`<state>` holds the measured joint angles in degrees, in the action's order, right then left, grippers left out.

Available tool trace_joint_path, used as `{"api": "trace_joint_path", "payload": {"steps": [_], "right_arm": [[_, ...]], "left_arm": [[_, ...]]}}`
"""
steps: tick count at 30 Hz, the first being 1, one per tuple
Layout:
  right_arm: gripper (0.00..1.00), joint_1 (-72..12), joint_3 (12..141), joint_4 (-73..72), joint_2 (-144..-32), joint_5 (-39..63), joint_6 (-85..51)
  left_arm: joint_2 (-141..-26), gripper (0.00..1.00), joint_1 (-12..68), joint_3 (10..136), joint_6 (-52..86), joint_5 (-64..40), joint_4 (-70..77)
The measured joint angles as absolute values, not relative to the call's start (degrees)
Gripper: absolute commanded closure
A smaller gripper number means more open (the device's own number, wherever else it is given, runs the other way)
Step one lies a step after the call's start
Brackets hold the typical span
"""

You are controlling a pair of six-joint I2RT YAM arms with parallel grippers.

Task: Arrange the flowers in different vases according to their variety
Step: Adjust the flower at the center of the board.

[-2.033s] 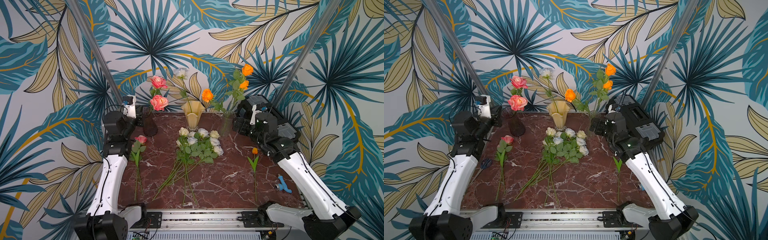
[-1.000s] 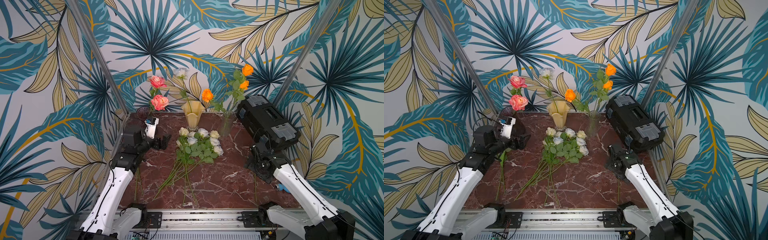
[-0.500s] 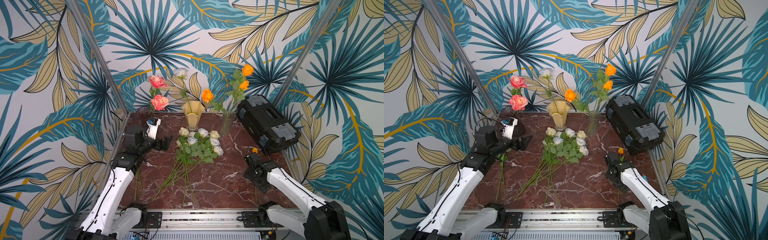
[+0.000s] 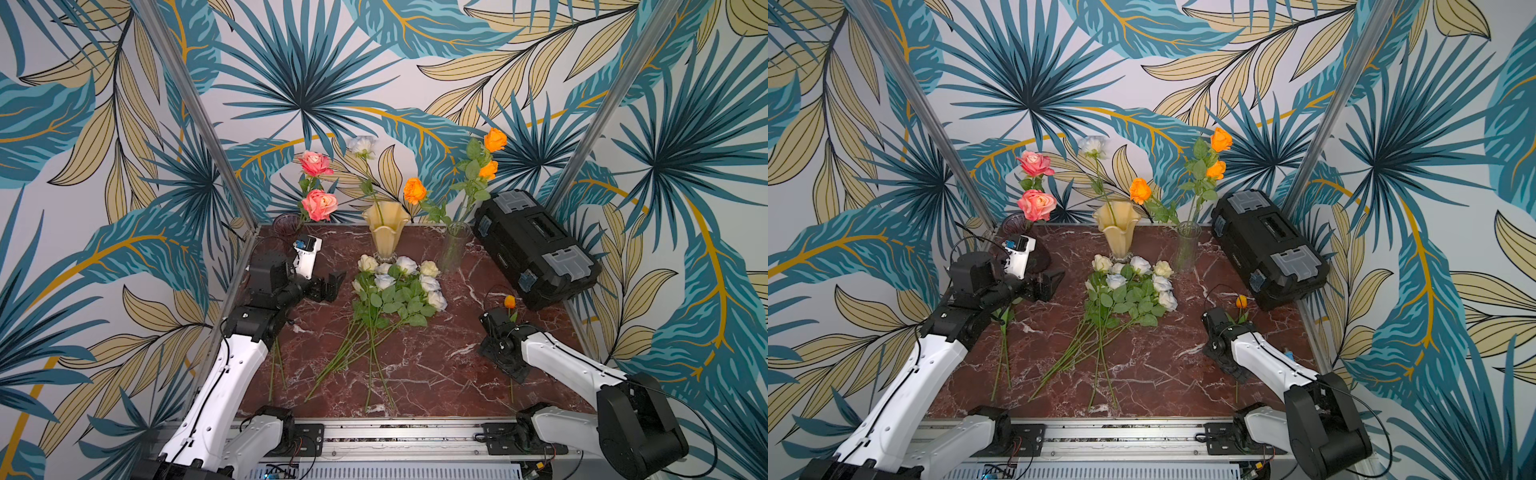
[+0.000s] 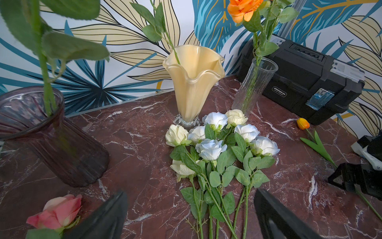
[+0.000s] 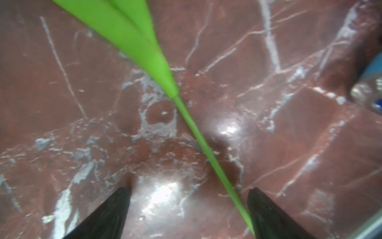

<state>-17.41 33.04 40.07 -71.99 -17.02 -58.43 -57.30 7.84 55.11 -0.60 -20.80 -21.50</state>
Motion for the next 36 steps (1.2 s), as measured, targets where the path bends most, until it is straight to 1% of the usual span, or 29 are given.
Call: {"api": "trace_joint_path", "payload": {"steps": [8,12,15,19,21,25,28,32,33,36], "right_arm": [[0.06,-17.7,35.0,37.5,-74.7,-13.2,-54.8],[0.08,-17.7,35.6,37.5,-75.1,-11.2,-52.9],[0.14,-17.7,36.8,39.1,-75.8,-10.1,-51.7],[0.3,-17.7,39.2,44.4,-76.4,-9.5,-49.6],[0.36,-17.7,39.3,47.1,-76.1,-9.0,-48.5],[0.38,-17.7,39.3,52.8,-74.8,-8.5,-47.3],[0.46,-17.8,39.3,55.7,-74.7,-8.6,-47.3],[0.46,-18.0,39.3,57.0,-74.7,-10.0,-48.2],[0.45,-18.0,39.3,57.0,-74.9,-10.3,-48.5],[0.37,-18.1,39.5,56.2,-76.4,-10.9,-49.7]], "left_arm": [[-56.2,0.0,7.8,53.5,-0.6,-20.6,-21.9],[-55.6,0.0,7.8,52.5,-0.6,-20.6,-21.9],[-55.3,0.0,7.8,51.9,-0.6,-20.6,-21.9],[-54.6,0.0,7.9,51.6,-0.6,-20.4,-21.9],[-54.1,0.0,7.9,51.5,-0.6,-20.4,-21.9],[-53.3,0.0,7.8,51.5,-0.6,-20.4,-21.9],[-53.2,0.0,7.9,51.5,-0.6,-20.4,-21.9],[-53.2,0.0,7.9,51.5,-0.6,-20.4,-21.9],[-53.2,0.0,7.9,51.5,-0.6,-20.4,-21.9],[-53.2,0.0,7.9,51.5,-0.6,-20.4,-21.9]]}}
